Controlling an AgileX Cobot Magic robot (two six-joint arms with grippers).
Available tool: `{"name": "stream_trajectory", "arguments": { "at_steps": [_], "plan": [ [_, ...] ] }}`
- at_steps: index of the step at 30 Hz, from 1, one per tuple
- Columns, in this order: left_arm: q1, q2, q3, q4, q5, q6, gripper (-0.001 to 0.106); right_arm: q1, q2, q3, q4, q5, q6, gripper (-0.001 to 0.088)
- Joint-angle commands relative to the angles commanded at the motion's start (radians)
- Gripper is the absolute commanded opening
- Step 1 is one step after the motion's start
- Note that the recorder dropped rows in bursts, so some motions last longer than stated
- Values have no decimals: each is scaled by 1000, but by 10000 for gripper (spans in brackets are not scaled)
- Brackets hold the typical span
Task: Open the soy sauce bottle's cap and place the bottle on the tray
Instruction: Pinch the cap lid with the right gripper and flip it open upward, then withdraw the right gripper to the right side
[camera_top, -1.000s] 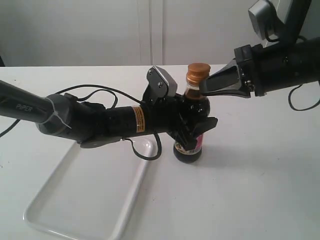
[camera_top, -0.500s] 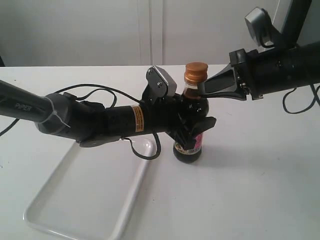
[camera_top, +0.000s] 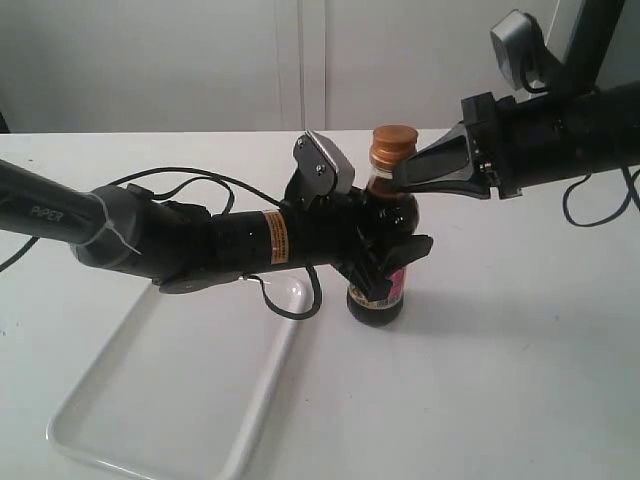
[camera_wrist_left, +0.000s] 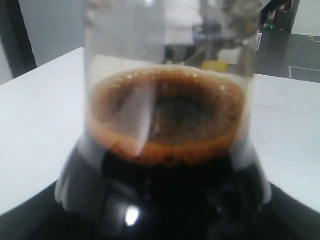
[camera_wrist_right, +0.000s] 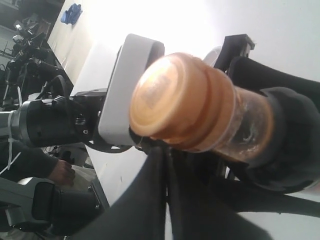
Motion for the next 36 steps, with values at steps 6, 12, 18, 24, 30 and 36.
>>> {"name": "stream_trajectory", "arguments": {
  "at_steps": [6,12,18,24,30,36],
  "plan": [
    [0,0,0,0,0,0,0,0,0,0,52,0,0,0],
    [0,0,0,40,2,0,0,0,0,0,76,0,0,0],
    [0,0,0,42,2,0,0,-1,-2,-98,116,-96,-26,0],
    [0,0,0,44,0,-4,0,-1,-12,-149,51,-151,-30,0],
    [0,0,0,44,2,-34,0,-1,-131,-149,-279,-173,39,0],
    [0,-3,0,44,0,-35,0,0,-210,-149,-584,-248,246,0]
  ]
}}
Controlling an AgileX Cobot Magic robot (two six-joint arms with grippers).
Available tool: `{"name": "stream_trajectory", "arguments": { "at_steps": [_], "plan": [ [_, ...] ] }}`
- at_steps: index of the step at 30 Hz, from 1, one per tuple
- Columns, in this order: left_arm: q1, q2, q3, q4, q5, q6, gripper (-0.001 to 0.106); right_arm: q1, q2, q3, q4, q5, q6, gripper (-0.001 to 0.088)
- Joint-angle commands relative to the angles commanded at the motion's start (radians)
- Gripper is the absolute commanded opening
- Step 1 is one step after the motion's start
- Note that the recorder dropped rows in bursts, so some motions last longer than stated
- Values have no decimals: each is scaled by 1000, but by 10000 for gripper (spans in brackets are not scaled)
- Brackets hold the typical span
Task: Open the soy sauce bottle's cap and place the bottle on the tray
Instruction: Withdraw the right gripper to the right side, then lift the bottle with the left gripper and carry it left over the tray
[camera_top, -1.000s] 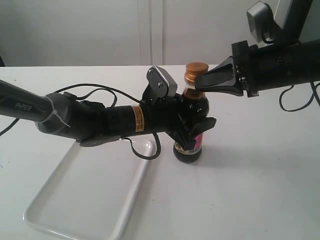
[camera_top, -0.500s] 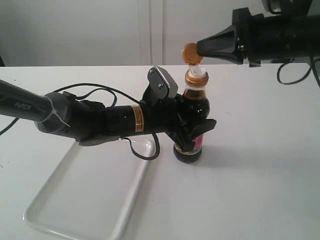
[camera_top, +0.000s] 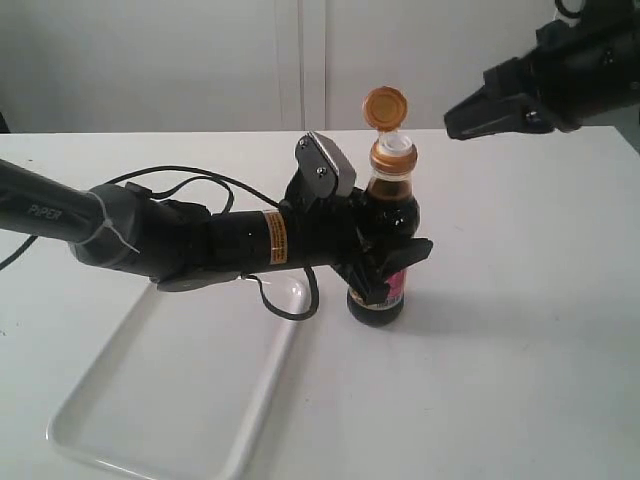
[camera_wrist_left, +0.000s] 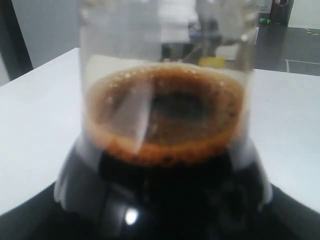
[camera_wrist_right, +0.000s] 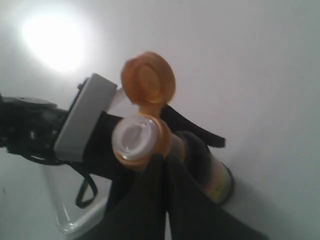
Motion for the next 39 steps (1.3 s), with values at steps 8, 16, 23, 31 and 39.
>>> {"name": "stream_trajectory", "arguments": {
  "at_steps": [8,16,23,31,39],
  "plan": [
    [0,-27,0,0,48,-17,0,0,-80,85,-358,-92,291,0],
    [0,-79,0,0,48,-21,0,0,-156,328,-372,-218,307,0],
    [0,-143,0,-24,51,-21,0,0,-198,507,-334,-358,307,0],
    [0,-216,0,-2,51,-75,0,0,-198,583,-273,-440,305,0],
    [0,-318,17,66,51,-132,0,0,-198,585,-271,-442,303,0]
  ]
}}
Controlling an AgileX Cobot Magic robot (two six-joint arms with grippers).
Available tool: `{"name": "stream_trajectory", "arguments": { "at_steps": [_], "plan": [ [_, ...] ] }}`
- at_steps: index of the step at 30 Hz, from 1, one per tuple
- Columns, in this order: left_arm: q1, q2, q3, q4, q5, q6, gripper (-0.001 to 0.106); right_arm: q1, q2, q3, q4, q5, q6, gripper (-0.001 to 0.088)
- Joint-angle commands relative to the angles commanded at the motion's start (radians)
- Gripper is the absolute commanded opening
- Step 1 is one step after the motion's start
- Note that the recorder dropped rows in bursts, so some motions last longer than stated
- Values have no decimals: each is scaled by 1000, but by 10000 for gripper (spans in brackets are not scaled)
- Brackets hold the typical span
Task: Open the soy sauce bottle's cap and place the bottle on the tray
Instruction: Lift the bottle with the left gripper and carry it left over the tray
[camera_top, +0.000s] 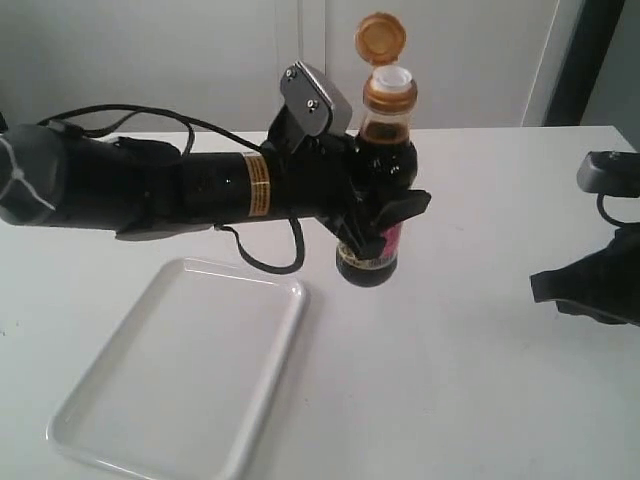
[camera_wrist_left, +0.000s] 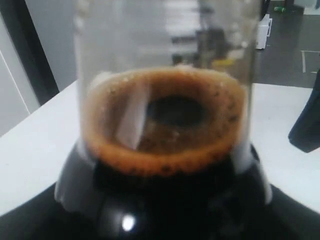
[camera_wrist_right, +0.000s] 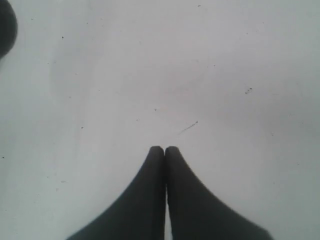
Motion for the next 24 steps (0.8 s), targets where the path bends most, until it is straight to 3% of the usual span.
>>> {"name": "stream_trajectory", "arguments": {
  "at_steps": [5,17,24],
  "plan": [
    [0,-73,63,11,65,-2,0,0,0,0,0,-2,0,0],
    [0,-241,270,11,72,8,0,0,0,0,5,0,0,0],
    [36,-325,376,-36,75,31,0,0,0,0,9,0,0,0]
  ]
}}
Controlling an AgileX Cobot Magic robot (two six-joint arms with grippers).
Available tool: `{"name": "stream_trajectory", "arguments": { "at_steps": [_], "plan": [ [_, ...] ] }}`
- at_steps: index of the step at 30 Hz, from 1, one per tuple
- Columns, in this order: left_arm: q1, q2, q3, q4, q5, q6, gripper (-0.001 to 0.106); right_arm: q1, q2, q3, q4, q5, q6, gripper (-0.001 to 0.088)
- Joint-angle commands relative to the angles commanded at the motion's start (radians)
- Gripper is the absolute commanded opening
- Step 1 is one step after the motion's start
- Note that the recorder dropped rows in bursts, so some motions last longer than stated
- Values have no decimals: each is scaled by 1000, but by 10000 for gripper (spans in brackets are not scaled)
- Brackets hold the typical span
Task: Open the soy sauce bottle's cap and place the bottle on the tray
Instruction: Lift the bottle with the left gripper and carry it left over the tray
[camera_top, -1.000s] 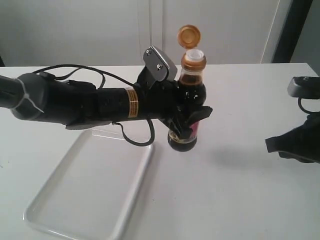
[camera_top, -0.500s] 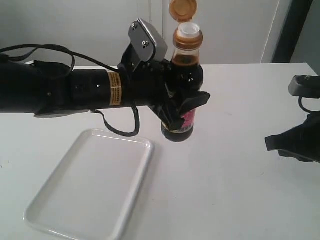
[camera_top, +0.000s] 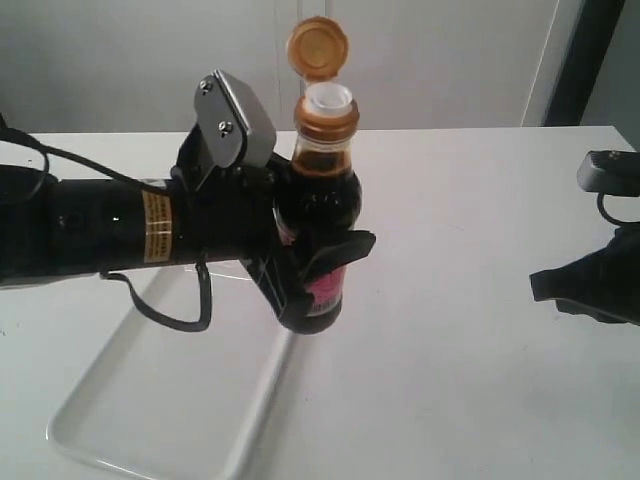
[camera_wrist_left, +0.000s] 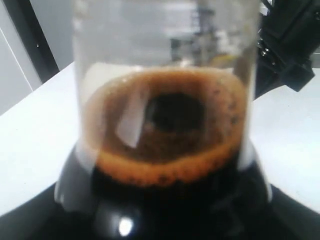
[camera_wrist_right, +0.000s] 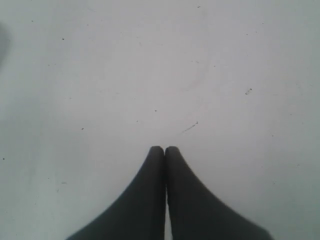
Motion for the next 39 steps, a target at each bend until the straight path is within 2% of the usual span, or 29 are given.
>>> {"name": "stream_trajectory", "arguments": {
  "at_steps": [9,15,20,29,39],
  "plan": [
    [94,-78,119,-2,-20,21,0,0,0,0,0,0,0,0],
    [161,-104,208,-56,-62,67,0,0,0,0,0,0,0,0],
    [200,-106,272,-136,-147,144,0,0,0,0,0,-2,0,0],
    [205,-104,346,-294,-181,275,0,0,0,0,0,-4,0,0],
    [205,-102,385,-482,-175,398,0,0,0,11,5,-21,0,0]
  ]
}}
